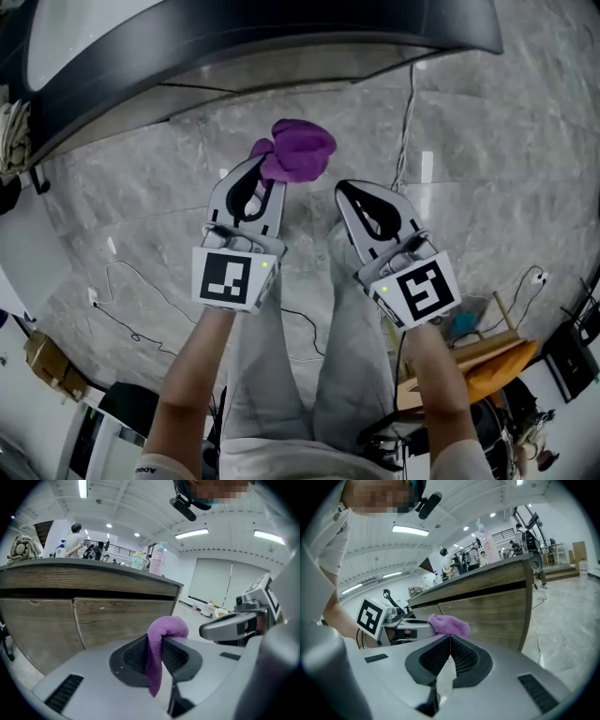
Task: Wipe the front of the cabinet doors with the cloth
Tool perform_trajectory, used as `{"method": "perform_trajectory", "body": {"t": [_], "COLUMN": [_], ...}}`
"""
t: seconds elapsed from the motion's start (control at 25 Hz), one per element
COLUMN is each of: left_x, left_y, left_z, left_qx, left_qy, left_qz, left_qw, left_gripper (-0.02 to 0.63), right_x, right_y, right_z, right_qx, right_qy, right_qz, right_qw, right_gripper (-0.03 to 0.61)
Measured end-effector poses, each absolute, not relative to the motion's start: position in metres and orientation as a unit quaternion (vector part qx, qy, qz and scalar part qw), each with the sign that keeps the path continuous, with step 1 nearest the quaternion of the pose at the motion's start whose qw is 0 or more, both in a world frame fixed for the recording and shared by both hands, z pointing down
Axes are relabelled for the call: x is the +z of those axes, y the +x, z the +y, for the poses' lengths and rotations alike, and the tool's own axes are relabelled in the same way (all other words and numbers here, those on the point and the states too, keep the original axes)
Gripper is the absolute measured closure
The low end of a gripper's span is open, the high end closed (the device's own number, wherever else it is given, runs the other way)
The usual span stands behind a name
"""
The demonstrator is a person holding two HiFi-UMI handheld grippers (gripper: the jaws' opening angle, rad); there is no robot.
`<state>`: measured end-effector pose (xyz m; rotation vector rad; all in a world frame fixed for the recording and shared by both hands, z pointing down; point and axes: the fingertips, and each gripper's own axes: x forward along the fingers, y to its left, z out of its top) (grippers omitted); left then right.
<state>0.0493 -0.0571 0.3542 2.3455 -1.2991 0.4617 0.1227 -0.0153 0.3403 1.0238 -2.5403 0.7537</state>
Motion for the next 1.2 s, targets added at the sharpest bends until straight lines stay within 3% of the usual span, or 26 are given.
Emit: {"method": "perform_trajectory", "body": {"t": [0.24,0.44,0.68,1.2], "left_x": [0.338,0.338,0.347,0.367], "left_y": [0.179,0.233,0.233,0.178], "left_z": [-0.087,-0.122,-0.161,-0.190], "left_qx": [0.112,0.093,0.088,0.060], "left_qy": [0.843,0.838,0.807,0.769], "left_qz": [-0.474,-0.485,-0.528,-0.573], "left_qw": [0.229,0.234,0.250,0.279], "left_gripper": [0.555,0.554,0.555,0.555], "right_x": [0.333,0.336,0.351,0.376], "right_y": [0.241,0.304,0.330,0.298], "right_z": [-0.023,-0.038,-0.045,-0.048], "right_qx": [0.254,0.254,0.275,0.279], "right_qy": [0.371,0.400,0.412,0.371], "right_qz": [-0.879,-0.869,-0.861,-0.872], "right_qw": [0.163,0.140,0.117,0.153], "right_gripper": [0.551,0.551,0.551,0.551]}}
